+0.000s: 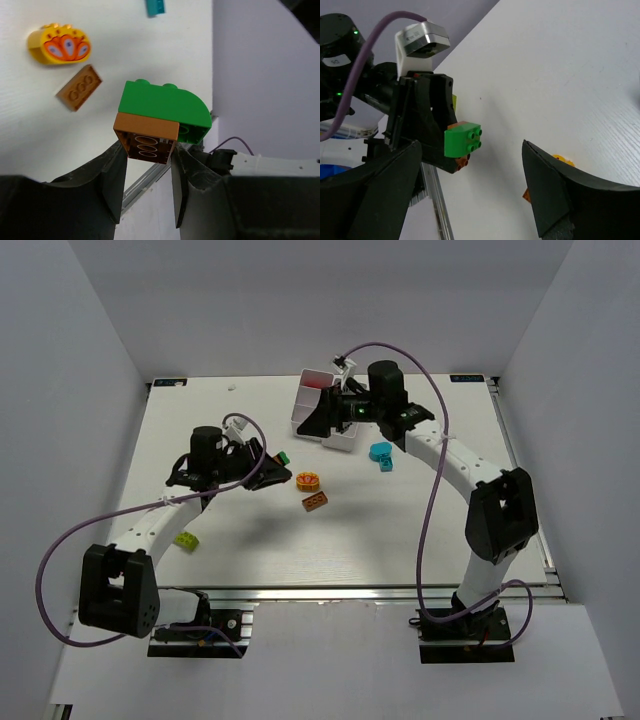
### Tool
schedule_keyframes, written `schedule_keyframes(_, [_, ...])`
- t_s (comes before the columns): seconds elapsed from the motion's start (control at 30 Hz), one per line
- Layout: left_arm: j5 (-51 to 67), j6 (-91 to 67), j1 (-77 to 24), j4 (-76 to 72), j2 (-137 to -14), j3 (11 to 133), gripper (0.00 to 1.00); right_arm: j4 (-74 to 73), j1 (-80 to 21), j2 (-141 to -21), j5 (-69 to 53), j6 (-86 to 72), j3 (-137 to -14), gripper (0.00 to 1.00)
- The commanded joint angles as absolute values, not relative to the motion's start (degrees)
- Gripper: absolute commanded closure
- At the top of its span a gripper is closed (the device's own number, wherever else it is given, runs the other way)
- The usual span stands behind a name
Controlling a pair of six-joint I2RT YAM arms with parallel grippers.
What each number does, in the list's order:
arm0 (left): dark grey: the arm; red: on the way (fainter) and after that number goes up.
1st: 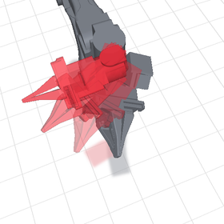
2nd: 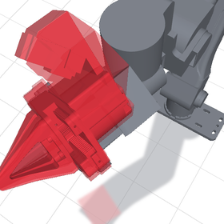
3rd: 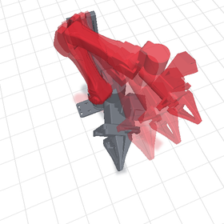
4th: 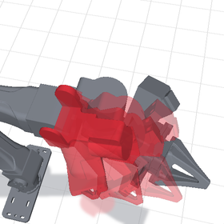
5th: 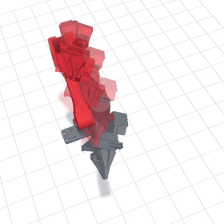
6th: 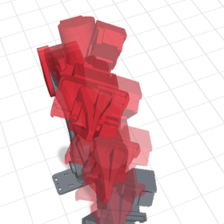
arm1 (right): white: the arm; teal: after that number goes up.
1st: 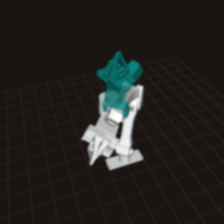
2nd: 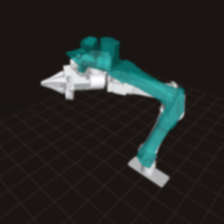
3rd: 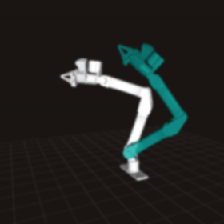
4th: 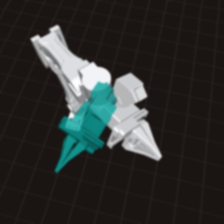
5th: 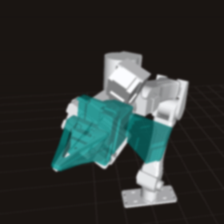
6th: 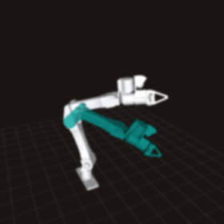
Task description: Sort the legos into containers by color
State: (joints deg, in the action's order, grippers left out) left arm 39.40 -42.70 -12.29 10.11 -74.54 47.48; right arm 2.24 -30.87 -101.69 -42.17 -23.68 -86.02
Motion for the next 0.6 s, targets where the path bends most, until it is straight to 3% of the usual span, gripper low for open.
schedule_keyframes(0.0, [45.79, -43.5, -12.48, 1.94, -72.77, 46.85, 1.0, -5.17, -32.43, -103.27, -39.29, -20.15, -91.66, 0.18])
schedule_keyframes(0.57, [44.47, -44.03, -13.27, 1.14, -75.59, 47.73, 1.0, -11.34, -37.62, -103.54, -37.53, -14.68, -92.37, 0.23])
